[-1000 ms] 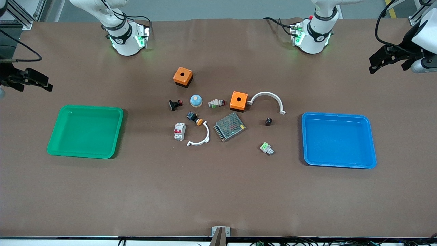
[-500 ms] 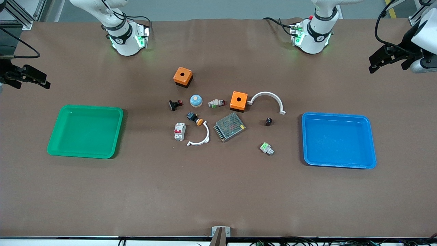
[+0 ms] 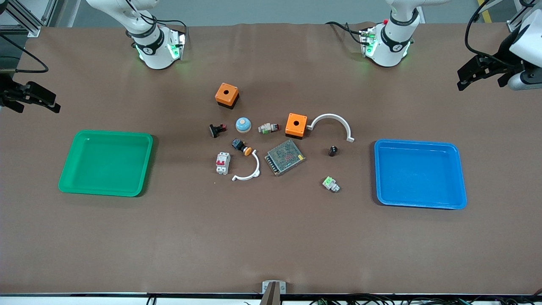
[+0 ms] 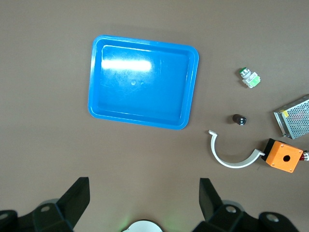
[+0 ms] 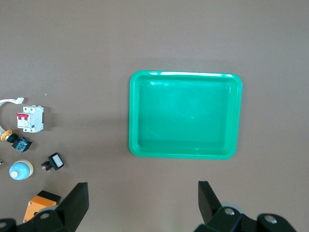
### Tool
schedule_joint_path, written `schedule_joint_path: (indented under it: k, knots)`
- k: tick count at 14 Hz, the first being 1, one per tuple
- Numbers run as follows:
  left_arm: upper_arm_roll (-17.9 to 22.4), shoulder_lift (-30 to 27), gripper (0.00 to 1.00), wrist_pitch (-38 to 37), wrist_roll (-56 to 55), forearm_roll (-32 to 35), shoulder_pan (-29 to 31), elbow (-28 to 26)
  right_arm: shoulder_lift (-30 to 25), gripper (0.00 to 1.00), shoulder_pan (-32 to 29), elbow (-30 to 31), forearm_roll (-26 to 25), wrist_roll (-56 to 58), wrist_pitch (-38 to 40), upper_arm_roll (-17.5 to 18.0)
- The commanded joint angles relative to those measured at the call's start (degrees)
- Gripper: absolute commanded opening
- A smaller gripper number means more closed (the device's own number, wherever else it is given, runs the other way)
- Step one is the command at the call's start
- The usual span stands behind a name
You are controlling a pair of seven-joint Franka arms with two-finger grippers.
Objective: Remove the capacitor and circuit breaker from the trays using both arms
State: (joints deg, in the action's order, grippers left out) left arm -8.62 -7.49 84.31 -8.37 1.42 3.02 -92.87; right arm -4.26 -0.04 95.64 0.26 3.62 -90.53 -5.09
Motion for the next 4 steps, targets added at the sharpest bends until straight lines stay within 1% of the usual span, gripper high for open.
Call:
schedule_joint_path:
  k: [1,4]
  knots:
    - [0.4,0.3,1.0,-0.8,1.3,-0.9,0.1,1.1,-2.2,1.0,-0.7,2.4,-0.1,0.1,-0.8,0.3]
    - [0.5,0.5,1.0,-0.8,0.9,-0.8,0.1,1.9,-2.2,1.0,-1.1,2.4,0.0,0.2,-0.7,0.3]
